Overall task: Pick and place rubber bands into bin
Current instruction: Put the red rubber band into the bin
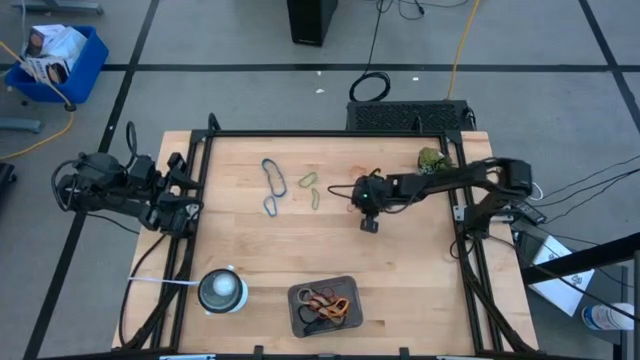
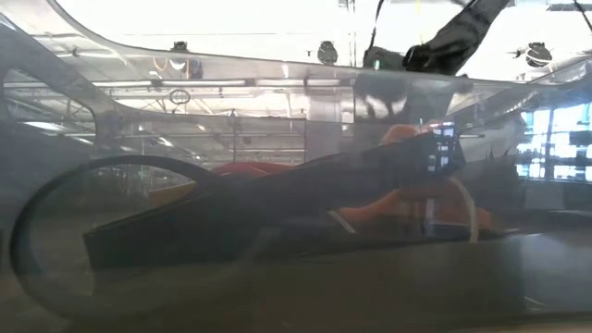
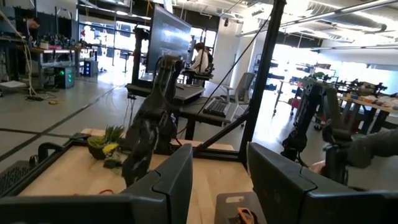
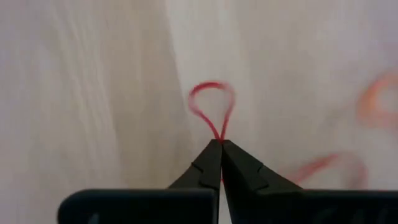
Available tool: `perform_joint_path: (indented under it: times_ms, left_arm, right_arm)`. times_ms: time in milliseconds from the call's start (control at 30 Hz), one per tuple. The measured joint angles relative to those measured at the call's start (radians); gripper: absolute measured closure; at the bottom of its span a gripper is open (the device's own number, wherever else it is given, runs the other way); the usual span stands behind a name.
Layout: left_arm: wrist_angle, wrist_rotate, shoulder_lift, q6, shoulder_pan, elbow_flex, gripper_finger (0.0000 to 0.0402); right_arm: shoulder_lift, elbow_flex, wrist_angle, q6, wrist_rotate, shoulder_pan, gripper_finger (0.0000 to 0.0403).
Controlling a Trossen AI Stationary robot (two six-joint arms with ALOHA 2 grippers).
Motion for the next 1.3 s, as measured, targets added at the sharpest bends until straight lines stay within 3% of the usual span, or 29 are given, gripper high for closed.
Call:
perform_joint_path:
  times_ms: [333,600,800,933,1300]
  left_arm:
    - [0.002,0.000,0.000,-0.002,0.000,0.000,0.0240]
    - [0.005,0.000,0.000,-0.001,0.000,0.000,0.0240]
    - [0.007,0.000,0.000,0.000,0.000,0.000,0.0240]
    - [0.007,0.000,0.000,0.015,0.000,0.000,0.0240]
    - [-0.007,0.000,0.000,0.027,0.000,0.000,0.0240]
  right_arm:
    - [-0.276,0.059,0.067,0.134,0.107,0.140,0.0403]
    - [-0.319,0.268,0.063,0.096,0.180,0.351,0.0403]
    - [-0.274,0.373,0.060,0.084,0.275,0.510,0.0403]
    - [-0.206,0.400,0.074,0.089,0.282,0.595,0.0403]
    - [0.065,0.401,0.152,0.177,0.280,0.712,0.0403]
